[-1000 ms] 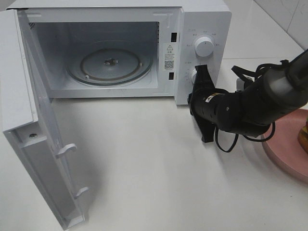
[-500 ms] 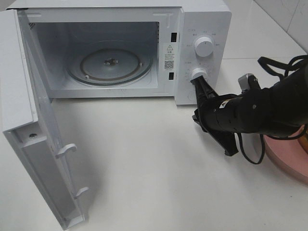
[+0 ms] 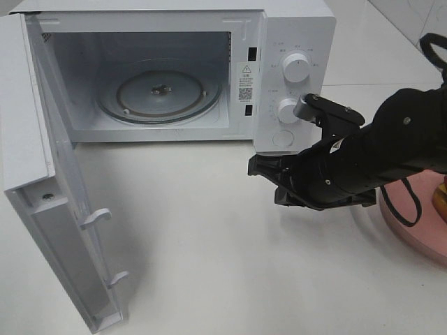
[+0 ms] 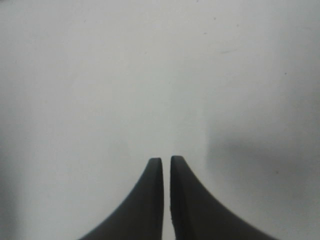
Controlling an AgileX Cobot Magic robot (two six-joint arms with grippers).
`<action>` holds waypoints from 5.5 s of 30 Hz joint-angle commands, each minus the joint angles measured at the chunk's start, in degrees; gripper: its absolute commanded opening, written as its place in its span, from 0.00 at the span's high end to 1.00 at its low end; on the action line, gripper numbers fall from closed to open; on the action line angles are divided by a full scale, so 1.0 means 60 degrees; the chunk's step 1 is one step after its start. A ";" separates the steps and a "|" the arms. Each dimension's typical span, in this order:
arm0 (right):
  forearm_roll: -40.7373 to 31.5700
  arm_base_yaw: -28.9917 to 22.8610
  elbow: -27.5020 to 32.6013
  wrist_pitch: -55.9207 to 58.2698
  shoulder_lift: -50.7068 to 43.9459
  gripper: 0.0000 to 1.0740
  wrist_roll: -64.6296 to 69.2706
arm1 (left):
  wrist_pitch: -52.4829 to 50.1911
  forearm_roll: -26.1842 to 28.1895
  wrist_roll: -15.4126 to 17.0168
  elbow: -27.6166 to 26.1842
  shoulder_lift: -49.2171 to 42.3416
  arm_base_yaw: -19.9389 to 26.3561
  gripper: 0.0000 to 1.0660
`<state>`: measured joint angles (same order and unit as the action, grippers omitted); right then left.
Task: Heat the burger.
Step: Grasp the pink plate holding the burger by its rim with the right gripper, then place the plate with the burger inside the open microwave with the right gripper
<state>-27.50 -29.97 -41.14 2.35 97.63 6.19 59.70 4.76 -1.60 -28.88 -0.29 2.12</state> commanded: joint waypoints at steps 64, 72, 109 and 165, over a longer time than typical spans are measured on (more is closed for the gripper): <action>0.6560 0.3342 -0.0029 0.2588 0.0143 0.26 0.0621 | -0.0038 0.0010 0.0000 0.0010 -0.0201 0.0019 0.06; 0.6799 0.3342 -0.0029 0.2139 0.0668 0.29 0.0879 | -0.0038 0.0010 0.0000 0.0010 -0.0201 0.0019 0.06; 0.8308 0.3314 -0.0029 0.2674 0.0850 1.00 0.2273 | -0.0038 0.0010 0.0000 0.0010 -0.0201 0.0019 0.06; 1.2815 -0.1394 -0.0019 0.8251 -0.0372 1.00 0.6704 | -0.0038 0.0010 0.0000 0.0010 -0.0201 0.0019 0.06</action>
<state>47.61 -37.24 -41.31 47.21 96.89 47.84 59.70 4.76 -1.60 -28.88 -0.29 2.12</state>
